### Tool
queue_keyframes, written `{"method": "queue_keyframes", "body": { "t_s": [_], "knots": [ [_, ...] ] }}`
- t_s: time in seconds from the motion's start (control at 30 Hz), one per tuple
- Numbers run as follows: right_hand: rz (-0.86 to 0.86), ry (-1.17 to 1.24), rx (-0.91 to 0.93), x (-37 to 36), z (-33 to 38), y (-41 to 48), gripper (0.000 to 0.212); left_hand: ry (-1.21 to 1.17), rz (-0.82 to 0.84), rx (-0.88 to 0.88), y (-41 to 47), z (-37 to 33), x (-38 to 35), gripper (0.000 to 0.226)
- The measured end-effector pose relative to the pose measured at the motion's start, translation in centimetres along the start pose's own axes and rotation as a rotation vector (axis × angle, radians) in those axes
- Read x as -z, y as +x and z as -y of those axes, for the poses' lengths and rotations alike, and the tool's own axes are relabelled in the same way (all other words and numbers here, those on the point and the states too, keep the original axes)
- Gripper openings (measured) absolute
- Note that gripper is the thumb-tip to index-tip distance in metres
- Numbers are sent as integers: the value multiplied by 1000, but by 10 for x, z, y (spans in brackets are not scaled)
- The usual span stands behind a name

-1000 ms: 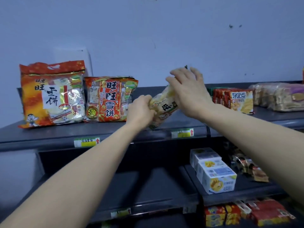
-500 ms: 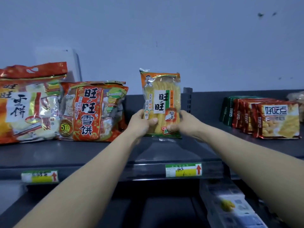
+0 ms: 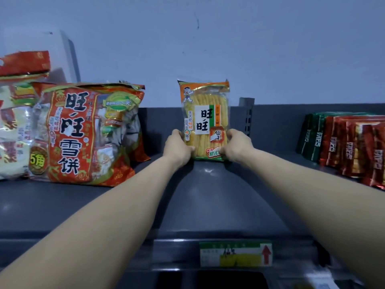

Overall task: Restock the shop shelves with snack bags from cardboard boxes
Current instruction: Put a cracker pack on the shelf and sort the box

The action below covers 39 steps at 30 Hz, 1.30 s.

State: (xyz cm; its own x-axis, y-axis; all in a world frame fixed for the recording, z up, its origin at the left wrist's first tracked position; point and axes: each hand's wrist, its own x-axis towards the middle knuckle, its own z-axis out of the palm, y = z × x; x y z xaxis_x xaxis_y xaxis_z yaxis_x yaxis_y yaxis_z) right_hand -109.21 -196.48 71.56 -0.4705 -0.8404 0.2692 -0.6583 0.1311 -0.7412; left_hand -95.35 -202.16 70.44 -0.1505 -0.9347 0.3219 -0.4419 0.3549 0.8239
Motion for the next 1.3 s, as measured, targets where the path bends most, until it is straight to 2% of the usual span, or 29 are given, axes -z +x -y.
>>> {"method": "queue_keyframes", "body": {
  "t_s": [0.2, 0.33, 0.7, 0.87, 1.03, 1.2, 1.3],
  "knots": [
    [-17, 4, -5, -7, -9, 16, 27, -29, 25, -4, 8, 8, -10, 55],
    [26, 3, -29, -14, -9, 18, 36, -51, 53, 6, 7, 9, -9, 63],
    [36, -91, -55, 3, 4, -7, 45, 36, 43, 20, -6, -4, 2, 64],
    [44, -134, -10, 23, 22, -38, 52, 66, 66, 38, -28, -18, 16, 59],
    [34, -139, 123, 39, 39, -82, 32, 53, 79, 3, -58, -36, 42, 49],
    [34, -236, 274, 46, 53, -152, 37, -58, 158, -68, -111, -51, 76, 39],
    [31, -249, 332, 53, 60, -210, 38, -142, 244, -136, -159, -50, 100, 24]
  ]
}}
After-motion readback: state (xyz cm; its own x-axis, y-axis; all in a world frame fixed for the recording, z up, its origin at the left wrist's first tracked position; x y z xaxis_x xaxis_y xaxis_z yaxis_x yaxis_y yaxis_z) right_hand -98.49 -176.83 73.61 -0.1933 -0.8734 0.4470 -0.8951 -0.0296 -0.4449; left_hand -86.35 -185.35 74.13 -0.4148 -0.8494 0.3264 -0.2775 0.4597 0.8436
